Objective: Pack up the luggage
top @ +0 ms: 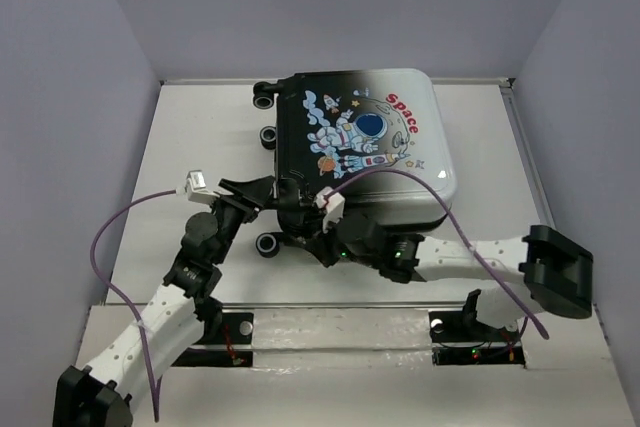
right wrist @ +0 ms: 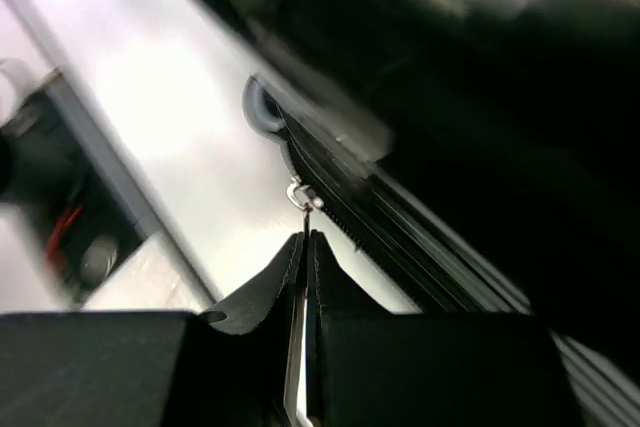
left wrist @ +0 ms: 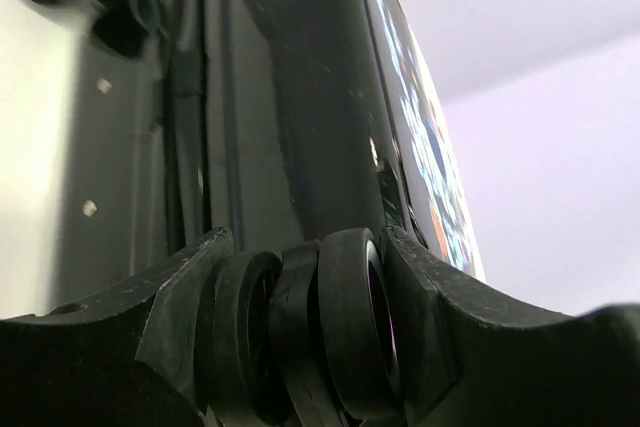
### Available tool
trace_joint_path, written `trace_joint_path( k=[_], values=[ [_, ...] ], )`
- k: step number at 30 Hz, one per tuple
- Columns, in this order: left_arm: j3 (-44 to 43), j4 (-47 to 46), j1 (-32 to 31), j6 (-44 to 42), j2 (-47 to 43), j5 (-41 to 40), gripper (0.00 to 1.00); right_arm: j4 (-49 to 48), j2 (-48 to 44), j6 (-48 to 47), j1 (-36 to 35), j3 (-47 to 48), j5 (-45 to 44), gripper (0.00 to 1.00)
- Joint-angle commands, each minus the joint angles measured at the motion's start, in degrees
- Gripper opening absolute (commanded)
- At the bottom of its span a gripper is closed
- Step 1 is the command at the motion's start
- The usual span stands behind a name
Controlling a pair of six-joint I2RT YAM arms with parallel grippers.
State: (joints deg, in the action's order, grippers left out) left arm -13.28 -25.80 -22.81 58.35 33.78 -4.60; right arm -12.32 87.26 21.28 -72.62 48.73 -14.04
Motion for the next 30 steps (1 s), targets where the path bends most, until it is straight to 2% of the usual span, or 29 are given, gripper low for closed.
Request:
trace_joint_path(
  k=[1, 3, 8, 11, 12, 14, 17, 20, 21, 25, 30],
  values=[
    [2.0, 5.6, -10.1, -13.2, 0.4, 0.4, 0.06, -7.9, -12.8, 6.7, 8.4, -10.7, 17.0, 0.07],
    [1.8, 5.6, -17.6, -12.0, 0.8, -4.4, 0.06, -6.1, -19.0, 4.5, 13.4, -13.0, 17.8, 0.07],
    [2.6, 3.6, -28.8, -7.3, 3.0, -9.9, 0.06, 0.3, -28.7, 0.5, 24.6, -15.2, 22.6, 0.07],
    [2.4, -2.2, -33.6, -5.3, 8.2, -11.4, 0.06, 2.7, -30.8, -1.5, 33.3, -16.3, 28.1, 0.07],
    [0.4, -4.5, -37.0, -5.6, 12.7, -13.0, 0.06, 3.1, -30.7, -2.0, 37.3, -16.4, 30.5, 0.07],
    [-2.8, -6.0, -41.6, -6.9, 17.5, -14.6, 0.06, 3.0, -29.8, -2.7, 40.6, -16.1, 34.1, 0.07],
    [-10.9, -9.9, -43.0, -9.5, 28.3, -14.5, 0.06, 2.8, -28.4, -2.6, 41.3, -15.5, 36.5, 0.07],
    [-15.3, -11.6, -42.9, -12.4, 32.9, -13.3, 0.06, 1.2, -30.1, 0.2, 41.3, -17.8, 38.3, 0.07],
    [-18.9, -11.8, -42.8, -13.1, 35.2, -13.2, 0.06, -0.1, -31.4, 1.2, 41.3, -21.1, 38.8, 0.07],
    [-27.0, -11.9, -41.0, -16.1, 39.2, -9.7, 0.06, -0.2, -39.3, 5.8, 39.2, -29.1, 37.5, 0.07],
    [-33.6, -10.9, -39.2, -15.9, 41.9, -6.2, 0.06, -1.7, -39.7, 8.1, 38.6, -32.5, 38.3, 0.07]
  ],
)
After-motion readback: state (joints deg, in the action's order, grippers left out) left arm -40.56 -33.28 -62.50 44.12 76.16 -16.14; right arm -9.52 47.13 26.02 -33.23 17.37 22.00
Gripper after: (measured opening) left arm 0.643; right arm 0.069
